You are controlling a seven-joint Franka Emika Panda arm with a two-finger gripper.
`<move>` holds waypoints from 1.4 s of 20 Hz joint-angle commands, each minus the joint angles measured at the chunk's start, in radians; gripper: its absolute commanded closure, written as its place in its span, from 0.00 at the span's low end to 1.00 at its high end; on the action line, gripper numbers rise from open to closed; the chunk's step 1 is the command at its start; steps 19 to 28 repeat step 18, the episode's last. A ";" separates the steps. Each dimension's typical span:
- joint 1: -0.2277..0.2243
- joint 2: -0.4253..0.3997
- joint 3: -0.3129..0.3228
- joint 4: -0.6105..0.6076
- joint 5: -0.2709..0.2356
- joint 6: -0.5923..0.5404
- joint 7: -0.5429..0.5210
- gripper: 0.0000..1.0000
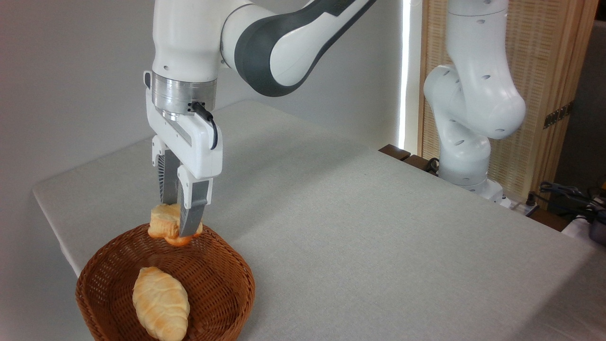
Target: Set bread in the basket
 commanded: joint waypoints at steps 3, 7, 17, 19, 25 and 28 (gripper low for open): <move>-0.006 -0.003 0.009 0.006 0.010 0.012 -0.030 0.00; -0.008 -0.025 0.009 0.008 0.010 -0.077 -0.054 0.00; -0.014 -0.045 0.006 0.024 0.013 -0.343 -0.088 0.00; -0.014 -0.045 0.006 0.026 0.013 -0.343 -0.087 0.00; -0.014 -0.045 0.006 0.026 0.013 -0.343 -0.087 0.00; -0.014 -0.045 0.006 0.026 0.013 -0.343 -0.087 0.00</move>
